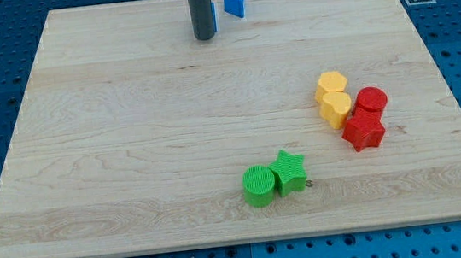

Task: Point at center

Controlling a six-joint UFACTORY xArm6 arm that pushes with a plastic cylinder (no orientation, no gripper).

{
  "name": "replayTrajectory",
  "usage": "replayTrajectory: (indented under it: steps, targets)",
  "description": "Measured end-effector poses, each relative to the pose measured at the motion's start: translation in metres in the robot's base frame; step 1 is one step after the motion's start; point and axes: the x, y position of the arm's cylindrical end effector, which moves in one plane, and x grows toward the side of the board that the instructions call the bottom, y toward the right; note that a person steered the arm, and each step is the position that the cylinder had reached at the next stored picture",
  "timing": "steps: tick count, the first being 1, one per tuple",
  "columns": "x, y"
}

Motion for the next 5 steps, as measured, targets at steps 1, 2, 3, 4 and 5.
replayTrajectory:
  steps: [1, 2, 3, 4, 5]
  targets:
    - [-0.018, 0.0]
    - [-0.028, 0.0]
    - [-0.012, 0.0]
    - [0.032, 0.007]
    - [0.049, 0.053]
